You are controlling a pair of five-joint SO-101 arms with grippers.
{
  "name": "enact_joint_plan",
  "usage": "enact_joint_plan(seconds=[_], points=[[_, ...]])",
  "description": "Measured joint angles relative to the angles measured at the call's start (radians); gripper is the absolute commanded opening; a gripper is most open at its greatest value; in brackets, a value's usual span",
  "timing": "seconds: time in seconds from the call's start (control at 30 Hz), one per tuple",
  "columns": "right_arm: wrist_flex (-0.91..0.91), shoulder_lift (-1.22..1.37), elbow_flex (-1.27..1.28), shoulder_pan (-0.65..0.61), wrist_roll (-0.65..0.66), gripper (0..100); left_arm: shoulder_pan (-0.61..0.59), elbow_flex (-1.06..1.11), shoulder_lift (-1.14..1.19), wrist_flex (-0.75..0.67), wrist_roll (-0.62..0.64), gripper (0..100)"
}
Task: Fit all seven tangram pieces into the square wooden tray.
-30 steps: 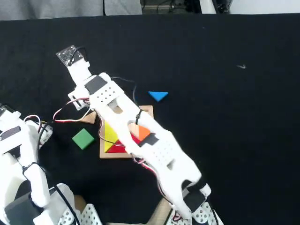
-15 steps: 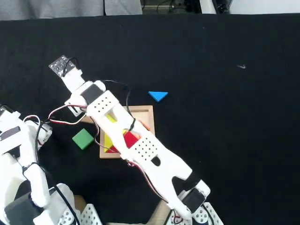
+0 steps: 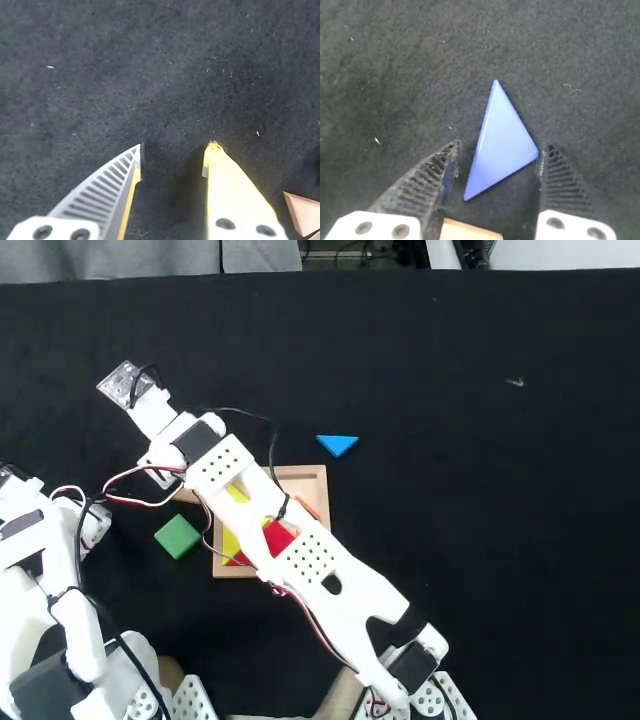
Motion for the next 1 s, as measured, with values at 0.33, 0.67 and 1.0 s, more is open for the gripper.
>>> enact_joint_plan(seconds=[0.33, 0.67, 1.0], points=[[0.083, 0.0, 0.0, 0.0, 0.005, 23.7, 0.0, 0.0, 0.0, 0.0, 0.002, 21], [0.057, 0.0, 0.0, -0.003, 0.032, 24.1, 0.0, 0.0, 0.0, 0.0, 0.002, 21], [-0.054, 0.014, 0.0, -0.032, 0.043, 24.1, 0.0, 0.0, 0.0, 0.0, 0.002, 21]])
